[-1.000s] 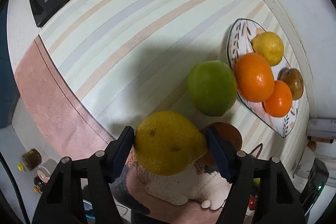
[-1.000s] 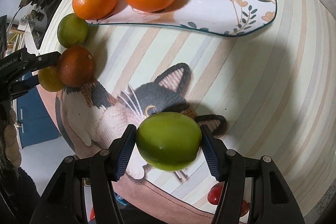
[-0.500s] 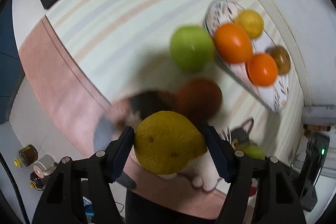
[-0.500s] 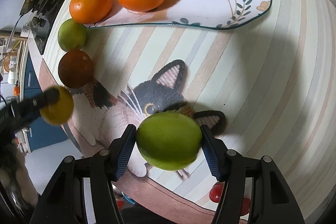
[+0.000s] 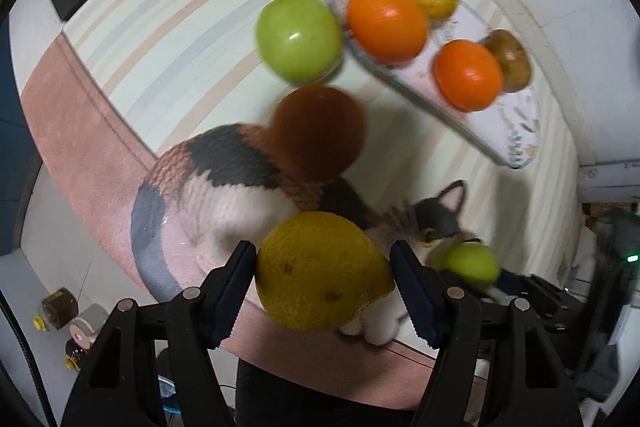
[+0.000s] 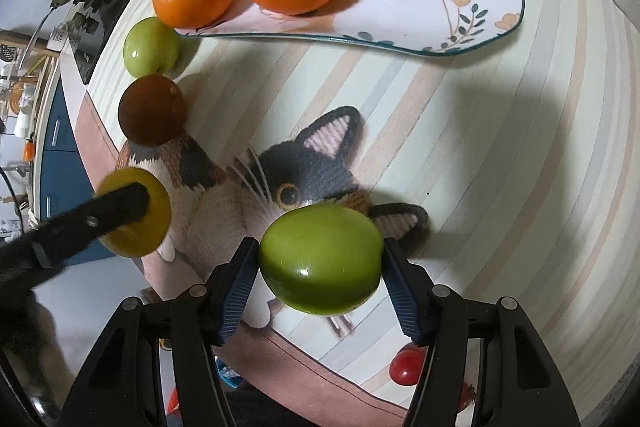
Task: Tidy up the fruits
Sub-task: 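Carry the green apple and pear onto the plate and open both tools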
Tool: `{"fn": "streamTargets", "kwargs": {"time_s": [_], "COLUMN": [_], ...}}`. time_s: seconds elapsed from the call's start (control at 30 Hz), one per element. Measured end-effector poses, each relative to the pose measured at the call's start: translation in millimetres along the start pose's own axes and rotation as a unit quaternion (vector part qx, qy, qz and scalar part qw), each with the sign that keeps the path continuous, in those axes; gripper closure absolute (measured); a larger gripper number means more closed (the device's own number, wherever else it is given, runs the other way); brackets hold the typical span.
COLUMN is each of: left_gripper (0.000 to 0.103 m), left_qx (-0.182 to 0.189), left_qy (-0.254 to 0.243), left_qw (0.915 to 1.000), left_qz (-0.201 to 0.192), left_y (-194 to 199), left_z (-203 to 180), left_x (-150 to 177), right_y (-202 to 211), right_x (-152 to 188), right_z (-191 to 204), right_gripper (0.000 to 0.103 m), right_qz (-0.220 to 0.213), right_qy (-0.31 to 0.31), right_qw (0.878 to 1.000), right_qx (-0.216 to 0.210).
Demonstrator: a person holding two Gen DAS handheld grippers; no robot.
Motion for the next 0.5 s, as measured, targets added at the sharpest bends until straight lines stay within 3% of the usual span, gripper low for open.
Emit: {"fn": "streamTargets", "kwargs": {"time_s": [0.13, 0.3, 0.43, 0.5], "left_gripper": [0.036, 0.036, 0.036, 0.036], "left_qx": [0.030, 0.057, 0.032, 0.003], "left_qy": [-0.013, -0.050, -0.072, -0.082], "left_qw": [0.9993, 0.9948, 0.9917, 0.9906], "left_qz": [-0.019, -0.068, -0.101, -0.109], "left_y": [32, 94, 121, 122], "left_z": [-20, -53, -68, -72], "left_x": [-11, -50, -97, -128], "right_y": [15, 63, 88, 91], "right_x": [-1, -23, -59, -76], "right_z": [-5, -18, -37, -46], "right_gripper": [0.039, 0.039, 0.039, 0.039], "right_qz": [-0.018, -0.069, -0.096, -0.098], "right_qy": [-0.012, -0.033, -0.053, -0.061], "right_qw": [1.000, 0.996, 0.994, 0.993], "right_qx": [-0.015, -0.035, -0.023, -0.015]}}
Point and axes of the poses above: each gripper's, at about its wrist camera, not at the fingertips, and y roughly against the way its jaws point, z to its left, x to its underside, the point moved 7 cm from there along -y, roughly the way its jaws point, and after that the axes turned 10 degrees about z, right-handed, at the moved point
